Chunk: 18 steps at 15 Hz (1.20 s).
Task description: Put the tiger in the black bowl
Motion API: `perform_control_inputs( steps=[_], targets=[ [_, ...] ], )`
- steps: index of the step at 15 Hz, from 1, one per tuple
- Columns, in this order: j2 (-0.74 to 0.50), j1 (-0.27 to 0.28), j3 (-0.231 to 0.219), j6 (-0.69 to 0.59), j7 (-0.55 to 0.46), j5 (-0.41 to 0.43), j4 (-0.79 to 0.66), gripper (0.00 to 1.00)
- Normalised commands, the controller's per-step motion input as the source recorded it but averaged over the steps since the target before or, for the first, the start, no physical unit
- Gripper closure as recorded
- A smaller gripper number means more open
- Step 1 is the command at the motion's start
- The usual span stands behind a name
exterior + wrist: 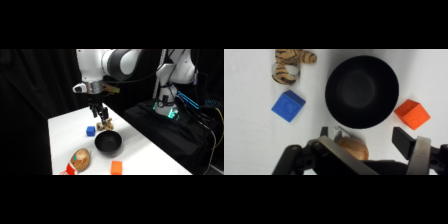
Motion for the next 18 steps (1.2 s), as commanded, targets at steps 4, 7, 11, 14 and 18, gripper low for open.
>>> perform_control_inputs(
  steps=[4, 7, 11, 14, 18],
  targets=[
    [0.01, -0.078, 0.018, 0.05, 0.00, -0.018, 0.01, 0.00],
    [-0.08, -0.154, -0.039, 0.08, -0.11, 0.034, -0.05, 0.00],
    [-0.13, -0.174, -0.071, 0.12, -0.19, 0.074, -0.12, 0.00],
    [-0.11, -0.146, -0.062, 0.17, -0.23, 0.105, -0.18, 0.00],
    [-0.08, -0.115, -0.049, 0.30, -0.24, 0.118, -0.28, 0.00]
  ],
)
